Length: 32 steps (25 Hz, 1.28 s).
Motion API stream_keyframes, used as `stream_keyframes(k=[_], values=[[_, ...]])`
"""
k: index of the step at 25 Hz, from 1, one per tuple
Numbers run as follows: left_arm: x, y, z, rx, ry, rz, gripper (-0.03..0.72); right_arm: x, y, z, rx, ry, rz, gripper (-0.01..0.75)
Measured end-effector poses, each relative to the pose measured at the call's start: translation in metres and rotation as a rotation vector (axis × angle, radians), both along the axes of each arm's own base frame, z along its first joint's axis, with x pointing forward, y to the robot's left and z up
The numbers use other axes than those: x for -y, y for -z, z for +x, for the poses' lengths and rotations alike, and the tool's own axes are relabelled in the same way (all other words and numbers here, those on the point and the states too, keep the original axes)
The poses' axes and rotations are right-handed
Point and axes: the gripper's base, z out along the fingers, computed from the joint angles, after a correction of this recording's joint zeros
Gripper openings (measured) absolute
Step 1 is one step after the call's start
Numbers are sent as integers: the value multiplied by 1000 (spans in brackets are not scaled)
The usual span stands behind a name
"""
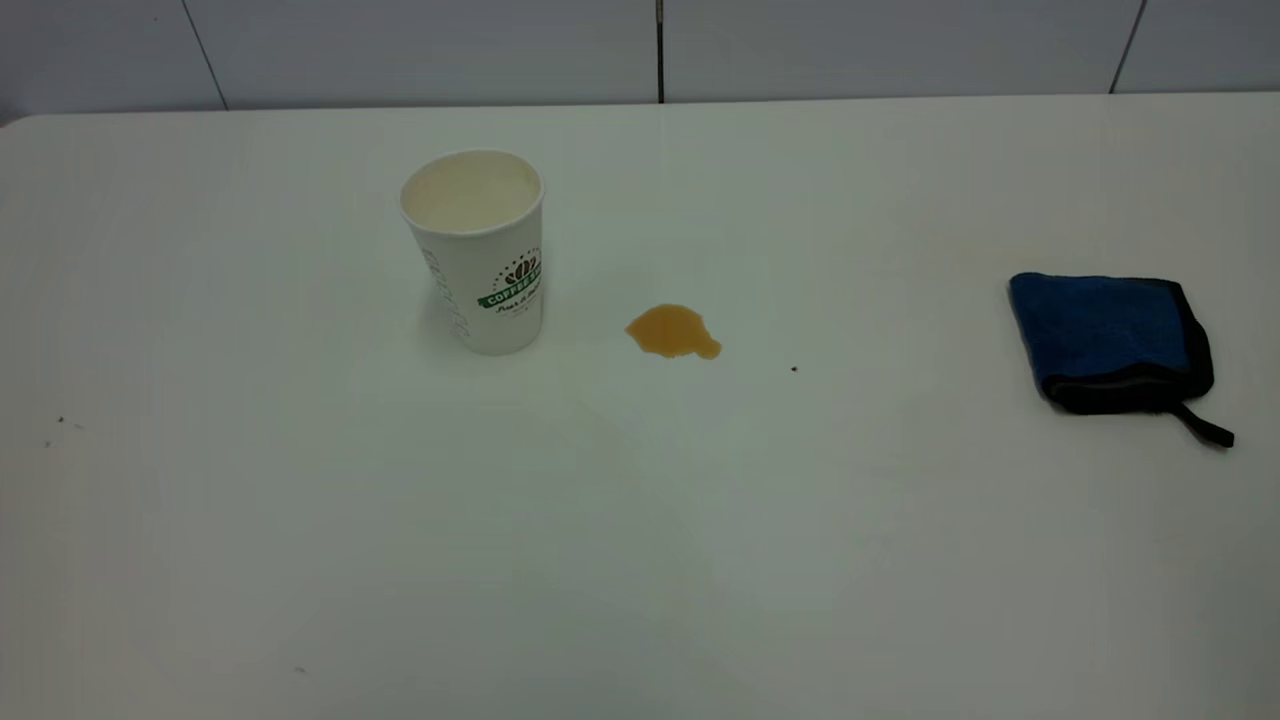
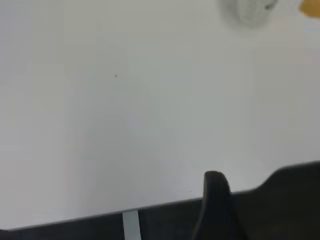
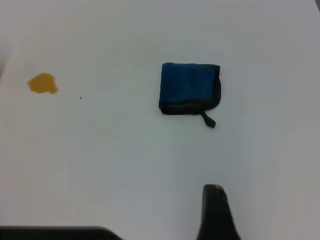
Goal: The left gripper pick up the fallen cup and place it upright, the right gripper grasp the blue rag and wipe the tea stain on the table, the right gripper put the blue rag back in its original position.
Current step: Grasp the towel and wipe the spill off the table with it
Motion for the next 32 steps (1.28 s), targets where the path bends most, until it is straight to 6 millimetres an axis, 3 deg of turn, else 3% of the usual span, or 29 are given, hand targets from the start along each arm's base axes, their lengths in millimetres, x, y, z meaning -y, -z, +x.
stream_keyframes(k=[6,22,26,29,32], values=[[1,1,-4,21,-92,-2,547,0,0,0,0,0,0,550],[1,1,-4,20,-95,-1,547,-5,-1,2,-4,-47,29,558],[1,1,-4,20,-95,-1,547,-10,-10,26,-73,-135,8,620],[1,1,-4,20,-95,-1,547,-11,-23,61,-56,-164,-3,653],[1,1,-4,20,-95,-1,547,-11,-19,105,-104,-170,9,656]])
